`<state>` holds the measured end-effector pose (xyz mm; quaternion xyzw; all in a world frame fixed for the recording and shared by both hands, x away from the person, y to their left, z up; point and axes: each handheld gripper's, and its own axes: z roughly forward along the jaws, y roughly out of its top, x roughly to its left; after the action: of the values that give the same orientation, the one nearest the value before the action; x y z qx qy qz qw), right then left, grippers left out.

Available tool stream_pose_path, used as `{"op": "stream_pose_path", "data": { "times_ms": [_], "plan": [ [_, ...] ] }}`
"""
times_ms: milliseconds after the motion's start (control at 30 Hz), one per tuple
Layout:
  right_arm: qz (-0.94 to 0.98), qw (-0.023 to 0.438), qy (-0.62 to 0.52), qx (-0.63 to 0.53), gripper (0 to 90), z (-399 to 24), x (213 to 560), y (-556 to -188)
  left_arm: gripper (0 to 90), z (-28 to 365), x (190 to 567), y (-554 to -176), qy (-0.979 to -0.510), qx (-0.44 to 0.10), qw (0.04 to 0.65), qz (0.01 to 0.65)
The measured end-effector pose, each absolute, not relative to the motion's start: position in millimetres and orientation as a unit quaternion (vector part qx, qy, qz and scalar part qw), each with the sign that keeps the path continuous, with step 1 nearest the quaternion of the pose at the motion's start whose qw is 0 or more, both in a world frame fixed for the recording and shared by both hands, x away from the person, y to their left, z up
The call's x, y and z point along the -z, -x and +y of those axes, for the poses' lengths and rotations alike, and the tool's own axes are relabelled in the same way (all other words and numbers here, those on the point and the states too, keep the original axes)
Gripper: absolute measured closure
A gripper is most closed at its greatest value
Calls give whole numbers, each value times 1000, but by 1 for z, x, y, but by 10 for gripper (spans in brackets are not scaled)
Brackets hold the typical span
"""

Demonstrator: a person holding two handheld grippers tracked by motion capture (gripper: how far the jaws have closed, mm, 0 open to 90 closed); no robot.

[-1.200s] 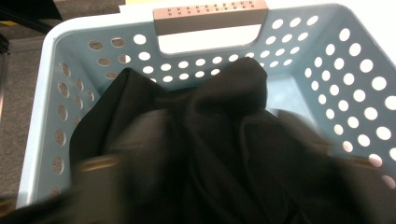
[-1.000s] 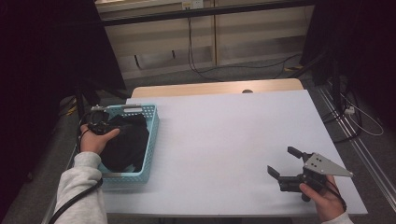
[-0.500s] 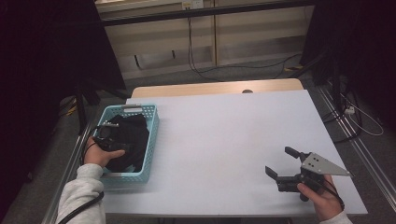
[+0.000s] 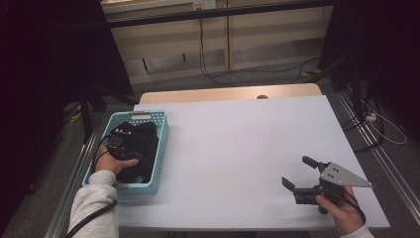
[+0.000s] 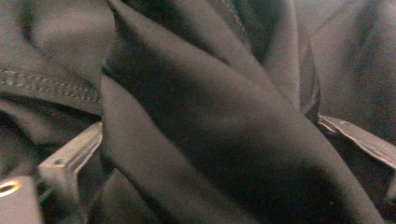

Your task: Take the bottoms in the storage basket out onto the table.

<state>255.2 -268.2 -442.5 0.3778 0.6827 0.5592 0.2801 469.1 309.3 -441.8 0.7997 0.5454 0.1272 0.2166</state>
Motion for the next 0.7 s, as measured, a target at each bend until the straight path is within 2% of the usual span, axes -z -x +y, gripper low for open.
{"op": "stream_pose_path", "data": {
  "times_ms": [100, 200, 300, 333, 367, 400, 433, 700],
  "plan": [
    [683, 281, -377, -559, 16, -268, 442, -255, 149, 305, 436, -468, -804, -115, 205, 546],
    [683, 281, -376, -559, 16, -268, 442, -255, 308, 299, 431, -467, -813, -105, 198, 537],
    [683, 282, -377, -559, 16, -268, 442, -255, 492, 294, 428, -465, -817, -98, 194, 534],
    [683, 281, -376, -559, 16, -267, 442, -255, 648, 293, 426, -465, -817, -91, 190, 537],
    [683, 281, -376, -559, 16, -267, 442, -255, 648, 293, 425, -466, -815, -85, 189, 541],
    [684, 282, -375, -559, 16, -268, 442, -255, 736, 293, 425, -466, -812, -73, 192, 546],
    [684, 282, -375, -559, 16, -268, 442, -255, 776, 293, 425, -466, -807, -64, 197, 553],
    [683, 282, -377, -558, 16, -268, 442, -256, 820, 296, 422, -466, -791, -55, 208, 573]
  ]
}}
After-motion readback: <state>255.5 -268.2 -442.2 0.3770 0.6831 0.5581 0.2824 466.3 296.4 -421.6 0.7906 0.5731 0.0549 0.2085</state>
